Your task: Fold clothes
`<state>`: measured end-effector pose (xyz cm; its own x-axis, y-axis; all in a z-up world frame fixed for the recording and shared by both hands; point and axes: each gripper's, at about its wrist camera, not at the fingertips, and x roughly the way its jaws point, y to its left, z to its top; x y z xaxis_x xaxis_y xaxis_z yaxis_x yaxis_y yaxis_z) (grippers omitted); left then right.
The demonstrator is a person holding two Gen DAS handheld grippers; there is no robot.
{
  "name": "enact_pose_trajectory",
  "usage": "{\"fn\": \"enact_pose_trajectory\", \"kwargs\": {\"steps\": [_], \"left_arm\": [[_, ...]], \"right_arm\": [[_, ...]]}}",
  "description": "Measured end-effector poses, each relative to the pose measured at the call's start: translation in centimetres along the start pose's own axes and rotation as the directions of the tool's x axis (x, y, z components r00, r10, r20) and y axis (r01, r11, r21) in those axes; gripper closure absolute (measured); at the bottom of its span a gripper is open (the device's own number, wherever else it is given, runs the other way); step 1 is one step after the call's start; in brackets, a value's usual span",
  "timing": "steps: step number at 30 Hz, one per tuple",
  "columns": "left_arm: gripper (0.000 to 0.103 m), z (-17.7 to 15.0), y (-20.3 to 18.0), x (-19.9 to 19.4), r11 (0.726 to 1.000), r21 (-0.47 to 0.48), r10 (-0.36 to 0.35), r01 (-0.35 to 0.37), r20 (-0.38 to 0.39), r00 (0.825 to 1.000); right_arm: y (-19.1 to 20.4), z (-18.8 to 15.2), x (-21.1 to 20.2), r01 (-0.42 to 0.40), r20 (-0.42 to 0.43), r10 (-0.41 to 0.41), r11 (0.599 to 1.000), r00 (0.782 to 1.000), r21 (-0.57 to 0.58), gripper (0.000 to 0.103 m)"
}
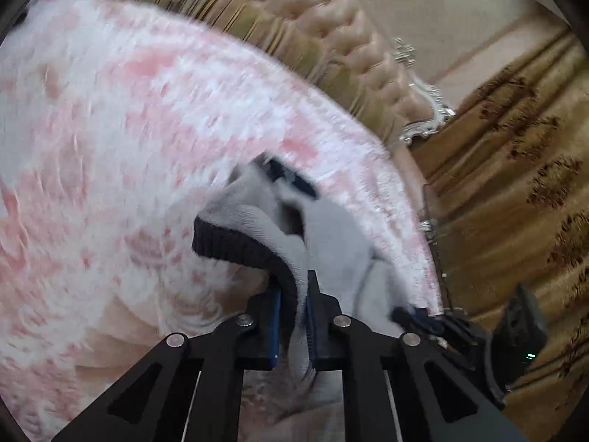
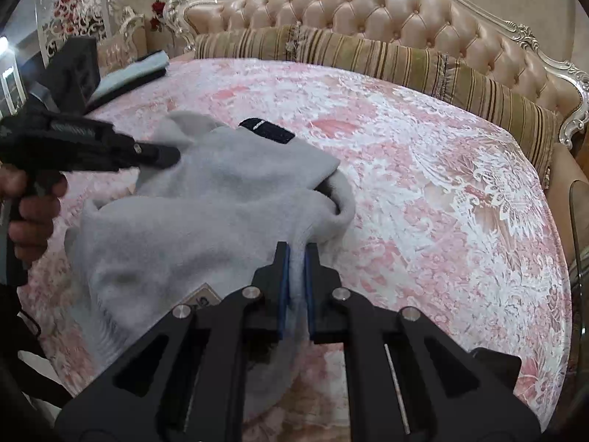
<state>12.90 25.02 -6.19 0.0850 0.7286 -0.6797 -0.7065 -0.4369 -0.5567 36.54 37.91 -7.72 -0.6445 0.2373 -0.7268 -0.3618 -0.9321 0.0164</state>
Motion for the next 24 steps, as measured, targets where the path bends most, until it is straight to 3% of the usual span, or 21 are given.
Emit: {"fn": "enact_pose_trajectory", "kwargs": {"steps": [5, 8, 11, 15, 17, 19, 21, 24], "left_arm": [[0.092, 3.3, -3.3, -4.9, 0.984, 0.138, 0.098, -0.114, 0.121, 0.988], [0.092, 5.6, -4.9, -6.5, 0.957, 0.189, 0.182, -0.222, 0.207, 0.961], [0.092, 6.1, -3.7, -5.4, 0.962, 0.160, 0.190, -0.222, 0.194, 0.962], [0.077, 6.7, -2.0, -3.9, 0.967, 0.121, 0.201, -0.224, 0.176, 0.964], [0.076, 7.0, -1.1, -3.2, 0.969, 0.102, 0.206, -0.225, 0.167, 0.964], [0.064, 7.3, -0.3, -2.4, 0.971, 0.082, 0.211, -0.226, 0.158, 0.965], [0.044, 7.1, 0.6, -2.2, 0.973, 0.063, 0.209, -0.220, 0.151, 0.966], [0.042, 4.6, 1.8, -4.0, 0.985, 0.031, 0.163, -0.169, 0.143, 0.976]], "right_arm": [[1.4, 2.0, 0.1, -0.030, 0.055, 0.031, 0.999, 0.998, -0.016, 0.094], [2.2, 3.2, 0.7, -0.029, 0.070, 0.031, 0.999, 0.997, -0.029, 0.094], [2.3, 3.8, 1.4, -0.001, 0.070, 0.004, 0.999, 0.998, -0.039, 0.094], [1.4, 3.2, 2.7, 0.020, 0.021, -0.020, 0.999, 1.000, -0.036, 0.094], [1.0, 2.4, 2.7, 0.022, 0.003, -0.022, 0.999, 1.000, -0.039, 0.094], [0.7, 1.6, 2.8, 0.024, -0.014, -0.025, 0.999, 1.000, -0.042, 0.094], [0.4, 0.8, 2.8, 0.026, -0.030, -0.027, 0.999, 0.999, -0.044, 0.094], [-0.4, 0.2, 1.9, 0.028, -0.022, -0.028, 0.999, 0.999, -0.022, 0.094]]}}
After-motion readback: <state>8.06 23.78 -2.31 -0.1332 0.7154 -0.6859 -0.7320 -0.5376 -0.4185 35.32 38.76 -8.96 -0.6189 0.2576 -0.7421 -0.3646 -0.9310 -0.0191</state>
